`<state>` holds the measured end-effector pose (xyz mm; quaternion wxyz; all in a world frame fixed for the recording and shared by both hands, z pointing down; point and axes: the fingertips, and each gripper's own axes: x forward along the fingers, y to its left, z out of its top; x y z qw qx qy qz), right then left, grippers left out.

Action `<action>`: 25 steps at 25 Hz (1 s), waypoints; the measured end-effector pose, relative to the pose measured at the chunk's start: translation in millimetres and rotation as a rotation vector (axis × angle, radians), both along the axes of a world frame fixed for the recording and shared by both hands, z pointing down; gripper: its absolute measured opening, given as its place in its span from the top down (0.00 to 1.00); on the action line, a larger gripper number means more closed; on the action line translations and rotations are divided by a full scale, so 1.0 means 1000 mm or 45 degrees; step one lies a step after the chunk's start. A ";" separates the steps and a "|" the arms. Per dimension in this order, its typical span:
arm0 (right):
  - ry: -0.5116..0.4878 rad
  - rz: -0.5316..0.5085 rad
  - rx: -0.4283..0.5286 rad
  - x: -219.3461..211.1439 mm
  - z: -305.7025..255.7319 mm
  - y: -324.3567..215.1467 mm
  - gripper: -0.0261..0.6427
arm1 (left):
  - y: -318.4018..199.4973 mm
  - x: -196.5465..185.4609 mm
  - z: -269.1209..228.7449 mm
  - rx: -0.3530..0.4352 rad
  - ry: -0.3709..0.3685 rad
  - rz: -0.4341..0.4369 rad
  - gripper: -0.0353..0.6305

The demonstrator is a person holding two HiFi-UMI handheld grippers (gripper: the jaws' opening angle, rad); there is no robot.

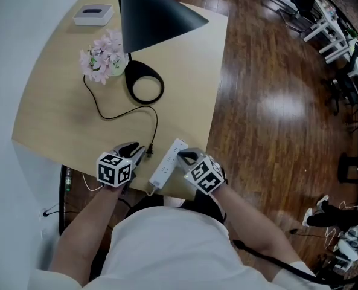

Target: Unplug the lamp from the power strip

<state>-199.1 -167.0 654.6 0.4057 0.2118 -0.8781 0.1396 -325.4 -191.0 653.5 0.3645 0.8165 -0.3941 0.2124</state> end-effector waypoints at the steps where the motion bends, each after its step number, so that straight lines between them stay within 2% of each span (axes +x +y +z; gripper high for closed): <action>1: -0.011 0.014 0.009 0.001 -0.002 0.000 0.95 | 0.002 -0.003 -0.001 0.004 -0.003 -0.006 0.77; 7: -0.100 0.078 0.026 0.010 -0.031 0.005 0.95 | 0.013 -0.019 -0.015 0.052 0.014 -0.070 0.78; 13: -0.167 0.055 0.043 0.036 -0.064 0.029 0.95 | 0.039 -0.013 -0.023 0.077 -0.072 -0.109 0.78; 17: -0.253 0.009 0.032 0.074 -0.081 0.049 0.95 | 0.069 0.007 -0.053 0.158 -0.164 -0.160 0.78; 21: -0.314 -0.154 0.005 0.122 -0.094 0.074 0.95 | 0.114 0.032 -0.089 0.242 -0.233 -0.358 0.78; 25: -0.353 -0.283 0.005 0.187 -0.102 0.107 0.95 | 0.178 0.084 -0.115 0.303 -0.252 -0.542 0.78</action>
